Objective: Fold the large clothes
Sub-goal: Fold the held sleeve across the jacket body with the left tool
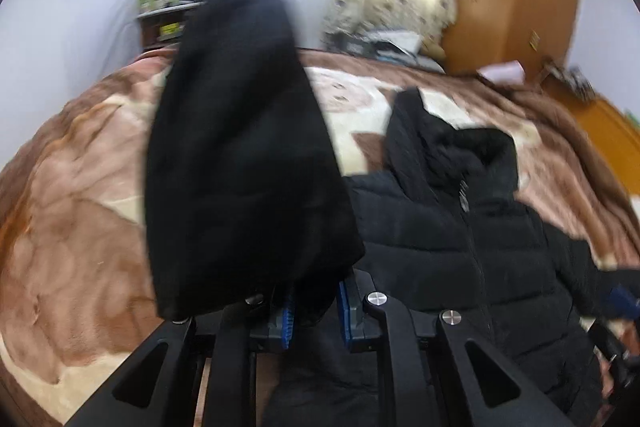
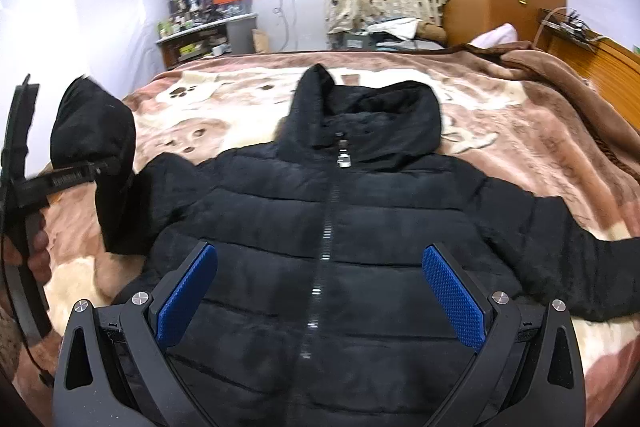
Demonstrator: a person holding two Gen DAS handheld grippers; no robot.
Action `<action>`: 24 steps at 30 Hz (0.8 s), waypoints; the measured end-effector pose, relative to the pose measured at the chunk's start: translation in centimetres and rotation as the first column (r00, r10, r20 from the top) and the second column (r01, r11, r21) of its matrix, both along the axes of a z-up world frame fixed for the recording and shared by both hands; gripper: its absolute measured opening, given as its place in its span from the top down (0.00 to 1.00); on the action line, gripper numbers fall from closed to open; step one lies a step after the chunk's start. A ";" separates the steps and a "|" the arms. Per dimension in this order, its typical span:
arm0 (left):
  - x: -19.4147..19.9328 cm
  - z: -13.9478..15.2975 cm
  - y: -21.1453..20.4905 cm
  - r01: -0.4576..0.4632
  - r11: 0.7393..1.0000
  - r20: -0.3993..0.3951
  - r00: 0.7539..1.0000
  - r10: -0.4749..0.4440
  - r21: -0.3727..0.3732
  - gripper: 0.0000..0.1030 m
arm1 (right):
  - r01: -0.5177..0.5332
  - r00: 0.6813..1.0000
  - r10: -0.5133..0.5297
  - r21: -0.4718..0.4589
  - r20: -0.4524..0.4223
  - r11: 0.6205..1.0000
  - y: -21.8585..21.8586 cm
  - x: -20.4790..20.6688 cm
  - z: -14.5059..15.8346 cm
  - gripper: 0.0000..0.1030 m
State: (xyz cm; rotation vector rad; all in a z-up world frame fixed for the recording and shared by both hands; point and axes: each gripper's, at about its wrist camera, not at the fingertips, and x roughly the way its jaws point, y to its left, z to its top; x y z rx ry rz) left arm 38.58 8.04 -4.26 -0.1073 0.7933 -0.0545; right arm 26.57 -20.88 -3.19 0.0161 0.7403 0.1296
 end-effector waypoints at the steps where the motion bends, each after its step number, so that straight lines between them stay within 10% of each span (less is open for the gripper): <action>1: 0.5 -0.6 -1.0 0.021 1.000 -0.027 0.999 -0.021 -0.007 0.83 | 0.007 1.000 -0.007 0.000 -0.002 1.000 -0.3 -0.1 0.0 0.01; 8: 2.7 -4.8 -5.5 0.095 0.995 -0.153 0.984 -0.091 0.019 0.72 | 0.070 0.997 -0.069 0.020 -0.017 0.997 -3.7 -0.1 -0.5 0.01; 12: 3.0 -6.8 -6.2 0.153 0.986 -0.203 0.965 -0.164 -0.069 0.36 | 0.078 0.996 -0.077 0.024 -0.040 0.997 -4.5 0.3 -1.0 0.01; 19: 1.0 -4.7 -2.7 0.188 0.967 -0.115 0.971 -0.209 -0.171 0.29 | -0.004 0.994 0.012 0.071 -0.106 0.997 -3.0 3.2 -3.2 0.01; 24: 1.1 -2.1 1.4 0.109 0.992 -0.061 0.992 -0.113 -0.067 0.21 | -0.098 0.980 0.117 0.122 -0.159 0.988 0.4 6.7 -6.0 0.01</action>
